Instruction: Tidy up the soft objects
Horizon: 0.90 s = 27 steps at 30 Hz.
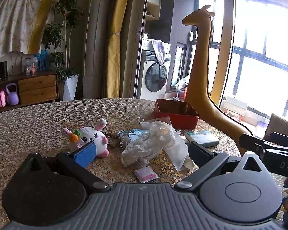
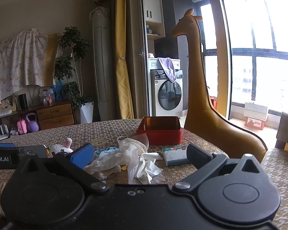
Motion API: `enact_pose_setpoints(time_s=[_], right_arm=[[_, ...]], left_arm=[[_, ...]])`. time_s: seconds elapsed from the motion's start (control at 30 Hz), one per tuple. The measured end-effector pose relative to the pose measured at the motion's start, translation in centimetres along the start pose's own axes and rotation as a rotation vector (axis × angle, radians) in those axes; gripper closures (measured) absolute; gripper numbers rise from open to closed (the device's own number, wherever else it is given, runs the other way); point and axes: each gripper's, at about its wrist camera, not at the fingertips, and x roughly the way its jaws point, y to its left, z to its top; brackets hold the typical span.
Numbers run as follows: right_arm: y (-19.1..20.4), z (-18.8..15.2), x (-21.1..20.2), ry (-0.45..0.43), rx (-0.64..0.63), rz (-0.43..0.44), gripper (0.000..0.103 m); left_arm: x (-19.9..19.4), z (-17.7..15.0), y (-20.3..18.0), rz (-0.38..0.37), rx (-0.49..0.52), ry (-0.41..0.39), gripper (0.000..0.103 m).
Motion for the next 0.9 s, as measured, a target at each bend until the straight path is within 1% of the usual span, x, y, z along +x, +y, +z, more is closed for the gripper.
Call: enact_pose_setpoints(time_s=[0.17,0.57,0.67,0.9], right_arm=[[0.10,-0.04,-0.13,-0.004,0.007,0.017,0.000],[0.29,-0.02,-0.51,-0.014,0.007,0.010,0.000],[0.26,-0.06,-0.64,-0.016,0.007,0.029,0.000],[0.23,-0.01,-0.80,-0.011,0.012,0.045,0.000]], left_arm=[[-0.02,-0.02,-0.08,-0.006,0.003,-0.001,0.000],[-0.48,-0.10,-0.36,-0.037,0.001,-0.010,0.000],[-0.54,-0.11,-0.50,-0.042,0.001,-0.010,0.000],[-0.79,-0.11,-0.69,-0.056,0.005,-0.016,0.000]])
